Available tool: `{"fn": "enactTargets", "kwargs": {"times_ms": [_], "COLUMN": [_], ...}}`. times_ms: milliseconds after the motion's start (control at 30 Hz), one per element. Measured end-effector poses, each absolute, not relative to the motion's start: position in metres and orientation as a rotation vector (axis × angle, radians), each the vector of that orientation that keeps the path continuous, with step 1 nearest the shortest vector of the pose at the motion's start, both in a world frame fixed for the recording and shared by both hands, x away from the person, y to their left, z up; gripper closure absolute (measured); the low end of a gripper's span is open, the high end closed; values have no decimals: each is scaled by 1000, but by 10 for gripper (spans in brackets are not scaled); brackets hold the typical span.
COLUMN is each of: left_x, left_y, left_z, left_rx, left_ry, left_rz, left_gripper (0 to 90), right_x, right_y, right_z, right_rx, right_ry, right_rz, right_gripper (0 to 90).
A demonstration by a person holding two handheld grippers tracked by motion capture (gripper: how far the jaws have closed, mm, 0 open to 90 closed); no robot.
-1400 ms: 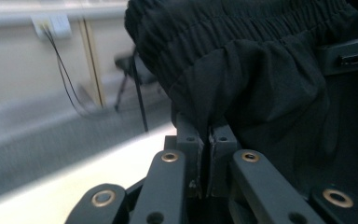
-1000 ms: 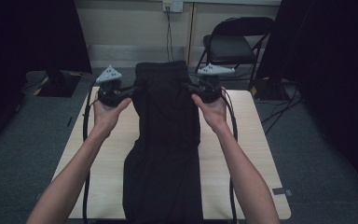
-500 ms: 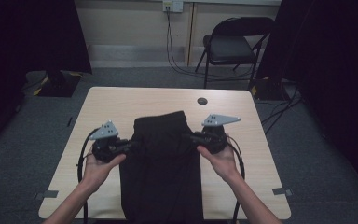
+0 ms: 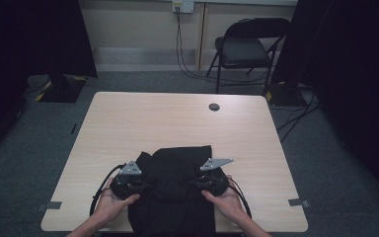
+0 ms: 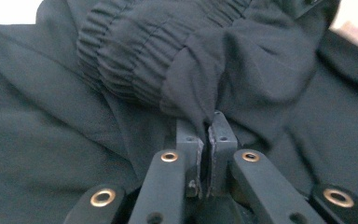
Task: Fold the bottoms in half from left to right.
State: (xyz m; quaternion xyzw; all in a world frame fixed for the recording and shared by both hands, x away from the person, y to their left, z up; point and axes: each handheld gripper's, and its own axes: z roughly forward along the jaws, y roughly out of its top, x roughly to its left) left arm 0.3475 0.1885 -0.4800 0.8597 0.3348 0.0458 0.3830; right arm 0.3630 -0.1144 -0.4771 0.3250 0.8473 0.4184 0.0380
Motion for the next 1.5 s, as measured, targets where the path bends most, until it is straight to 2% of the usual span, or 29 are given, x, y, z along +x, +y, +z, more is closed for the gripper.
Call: {"fn": "enactTargets", "kwargs": {"times_ms": [133, 233, 533, 733, 867, 1000, 1200, 1333, 1500], "left_x": [353, 364, 428, 472, 494, 513, 524, 520, 523], "left_y": [189, 189, 196, 196, 193, 191, 194, 196, 200], "left_z": [-488, -489, -492, -497, -496, -495, -494, -477, -421], "left_rx": [2185, 2189, 2150, 2069, 2078, 2069, 2030, 1953, 1841], "left_ry": [881, 883, 957, 1051, 1070, 1107, 1162, 1142, 1074], "left_rz": [129, 203, 398, 477, 534, 544, 474, 446, 498], "left_gripper": [865, 868, 871, 872, 871, 869, 866, 869, 870], "right_x": [372, 379, 438, 474, 494, 514, 526, 527, 537], "right_y": [-112, -108, -93, -82, -76, -69, -67, -67, -80], "right_z": [-491, -493, -500, -501, -500, -497, -496, -484, -428], "right_rx": [1018, 985, 1036, 1074, 1094, 1128, 1166, 1164, 1130], "right_ry": [2600, 2569, 2470, 2405, 2381, 2358, 2346, 2352, 2255], "right_rz": [1231, 1215, 1253, 1250, 1212, 1156, 1143, 1174, 1315], "right_gripper": [861, 865, 868, 869, 869, 869, 868, 869, 869]}}
